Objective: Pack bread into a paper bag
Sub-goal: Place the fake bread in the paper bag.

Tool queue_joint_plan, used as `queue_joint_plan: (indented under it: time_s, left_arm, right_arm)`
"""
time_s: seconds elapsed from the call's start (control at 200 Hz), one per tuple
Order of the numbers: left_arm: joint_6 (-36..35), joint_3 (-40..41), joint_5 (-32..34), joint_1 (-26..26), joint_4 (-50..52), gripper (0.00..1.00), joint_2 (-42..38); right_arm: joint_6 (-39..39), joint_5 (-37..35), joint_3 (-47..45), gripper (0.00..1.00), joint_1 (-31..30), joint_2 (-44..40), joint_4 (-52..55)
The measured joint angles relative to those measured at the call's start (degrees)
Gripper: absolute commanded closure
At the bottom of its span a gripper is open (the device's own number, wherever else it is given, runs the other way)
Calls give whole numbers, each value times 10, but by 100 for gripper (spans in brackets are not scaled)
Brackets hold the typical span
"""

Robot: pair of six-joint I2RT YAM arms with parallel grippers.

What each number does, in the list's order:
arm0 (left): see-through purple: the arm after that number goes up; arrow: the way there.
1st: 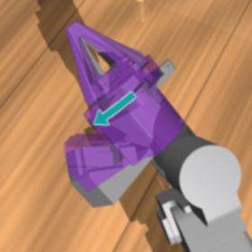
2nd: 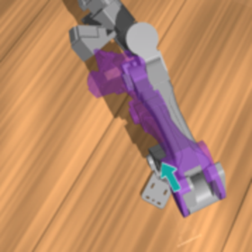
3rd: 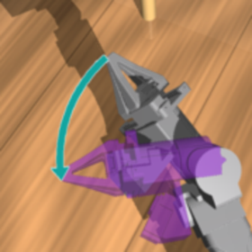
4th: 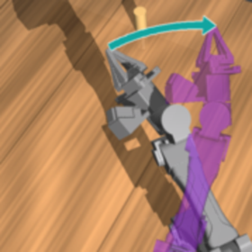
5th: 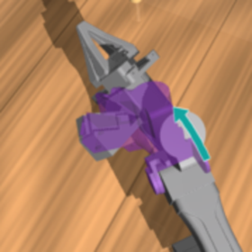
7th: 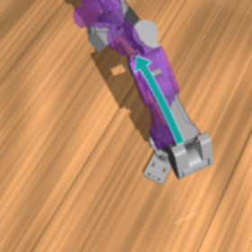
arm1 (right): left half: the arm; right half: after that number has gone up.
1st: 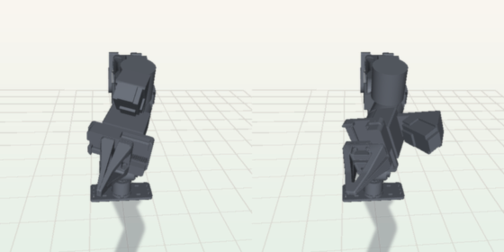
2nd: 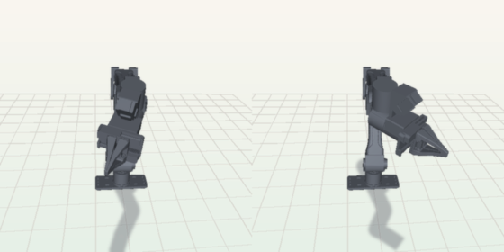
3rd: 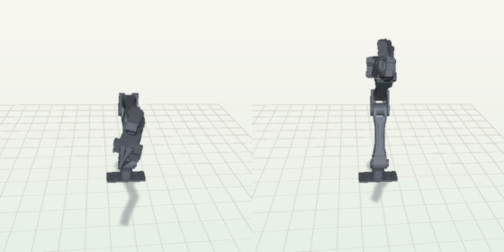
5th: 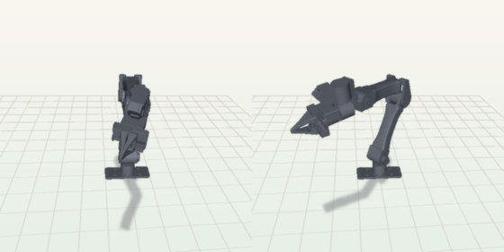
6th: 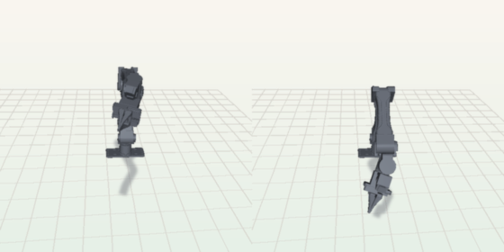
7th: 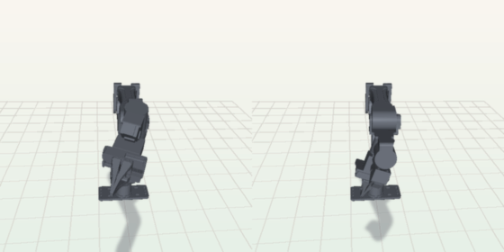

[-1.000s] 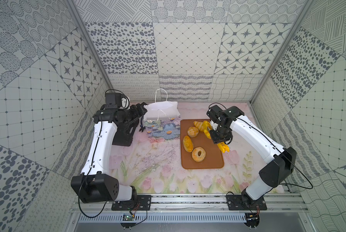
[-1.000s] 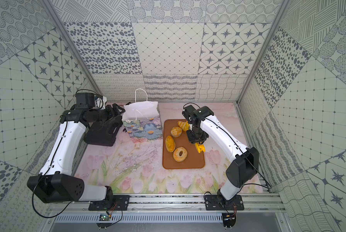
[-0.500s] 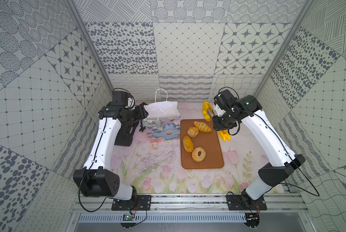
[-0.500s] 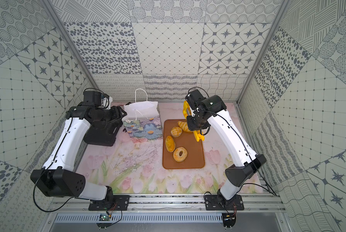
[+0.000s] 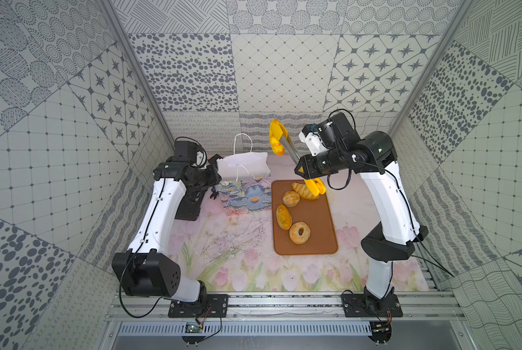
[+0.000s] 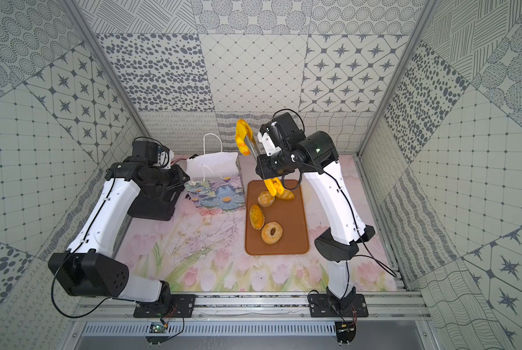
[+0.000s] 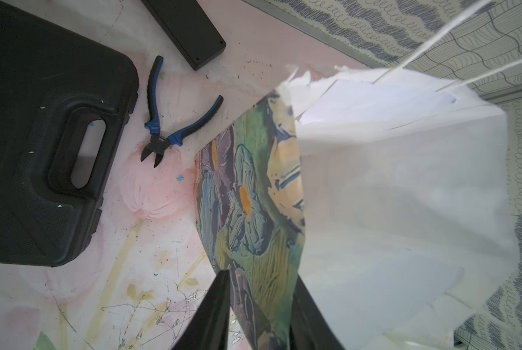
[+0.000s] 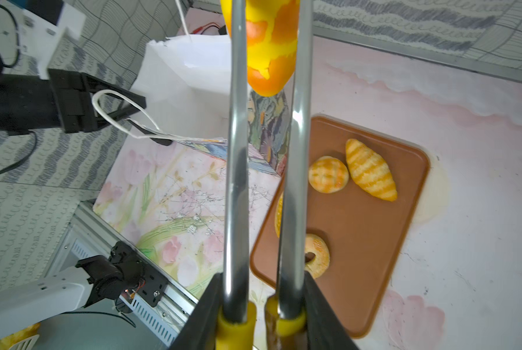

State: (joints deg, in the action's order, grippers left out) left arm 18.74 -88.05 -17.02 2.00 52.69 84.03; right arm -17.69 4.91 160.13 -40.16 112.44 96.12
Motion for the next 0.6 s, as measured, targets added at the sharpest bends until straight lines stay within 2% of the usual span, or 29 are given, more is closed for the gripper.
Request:
queue_joint_plan:
  time_s: [0.055, 0.34, 0.6]
  left_arm:
    - [-1, 4, 0, 1, -4, 90, 0]
    - [-9, 32, -3, 2, -37, 92, -13]
    - [-17, 43, -7, 7, -50, 92, -22]
  right_arm:
    - [0, 11, 3, 82, -7, 6, 3]
    - [1, 14, 1, 82, -35, 8, 7]
    - [12, -15, -5, 82, -74, 16, 7]
